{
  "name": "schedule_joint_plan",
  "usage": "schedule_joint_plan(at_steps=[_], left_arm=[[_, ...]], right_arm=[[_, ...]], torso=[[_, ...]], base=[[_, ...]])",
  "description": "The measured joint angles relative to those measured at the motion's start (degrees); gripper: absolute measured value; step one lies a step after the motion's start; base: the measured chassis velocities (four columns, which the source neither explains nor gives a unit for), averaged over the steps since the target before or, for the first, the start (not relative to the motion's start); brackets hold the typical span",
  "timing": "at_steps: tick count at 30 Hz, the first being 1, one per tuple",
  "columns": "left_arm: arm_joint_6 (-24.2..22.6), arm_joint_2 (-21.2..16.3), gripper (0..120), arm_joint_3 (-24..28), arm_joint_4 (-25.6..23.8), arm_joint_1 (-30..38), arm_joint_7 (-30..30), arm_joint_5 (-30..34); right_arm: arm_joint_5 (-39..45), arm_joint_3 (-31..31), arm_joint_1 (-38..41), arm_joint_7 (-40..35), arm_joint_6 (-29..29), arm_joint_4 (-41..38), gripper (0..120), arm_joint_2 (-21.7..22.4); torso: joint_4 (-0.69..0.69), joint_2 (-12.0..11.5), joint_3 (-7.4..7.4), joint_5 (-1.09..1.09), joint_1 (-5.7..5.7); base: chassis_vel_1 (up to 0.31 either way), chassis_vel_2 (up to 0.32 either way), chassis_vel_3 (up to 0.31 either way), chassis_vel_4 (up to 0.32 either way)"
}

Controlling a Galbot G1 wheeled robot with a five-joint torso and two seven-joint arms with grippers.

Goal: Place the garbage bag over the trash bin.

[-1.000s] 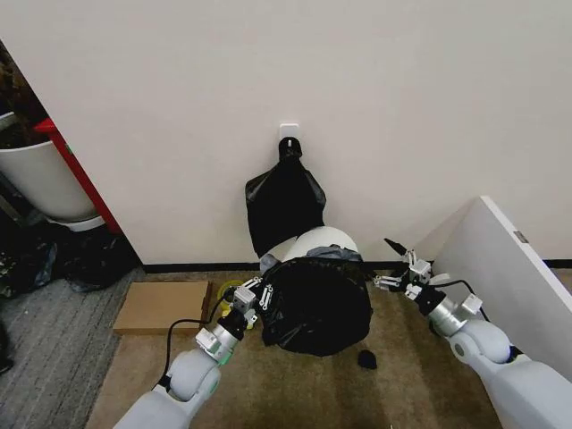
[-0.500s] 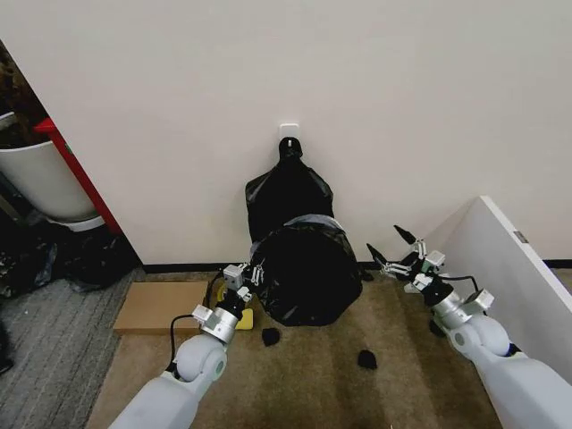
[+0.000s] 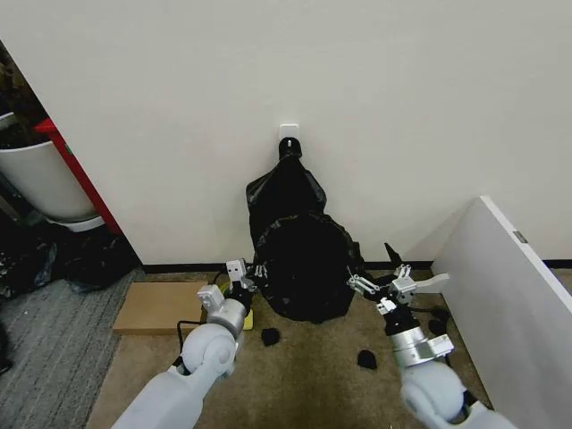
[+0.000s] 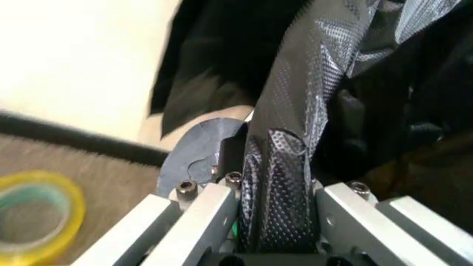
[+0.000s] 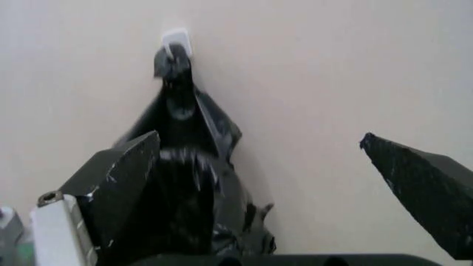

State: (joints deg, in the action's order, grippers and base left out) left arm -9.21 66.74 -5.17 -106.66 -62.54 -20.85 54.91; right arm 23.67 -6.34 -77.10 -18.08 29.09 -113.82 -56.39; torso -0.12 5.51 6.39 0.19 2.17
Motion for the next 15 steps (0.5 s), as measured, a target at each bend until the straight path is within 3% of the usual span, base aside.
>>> schedule_joint_plan(at_steps=[9, 11, 15], left_arm=[[-5.27, 2.07, 1, -1.72, 0.12, 0.86, -6.38, 8.96], [-7.80, 3.67, 1, -2.40, -0.09, 1.22, -9.74, 14.94], [-8.82, 4.33, 1, -2.68, -0.10, 1.53, -11.17, 17.34]], right_arm=[[-1.45, 0.84, -2.60, 3.52, 3.44, -0.96, 100, -1.03], [-4.42, 1.60, -4.38, 6.13, 5.88, 1.47, 100, -1.05], [-7.06, 1.61, -5.04, 7.50, 7.17, 3.28, 100, -1.25]], torso=[[-0.01, 0.00, 0.00, 0.01, 0.00], [-0.01, 0.00, 0.00, 0.02, 0.00], [-0.01, 0.00, 0.01, 0.02, 0.00]], base=[[0.000, 0.000, 0.000, 0.000], [0.000, 0.000, 0.000, 0.000], [0.000, 0.000, 0.000, 0.000]])
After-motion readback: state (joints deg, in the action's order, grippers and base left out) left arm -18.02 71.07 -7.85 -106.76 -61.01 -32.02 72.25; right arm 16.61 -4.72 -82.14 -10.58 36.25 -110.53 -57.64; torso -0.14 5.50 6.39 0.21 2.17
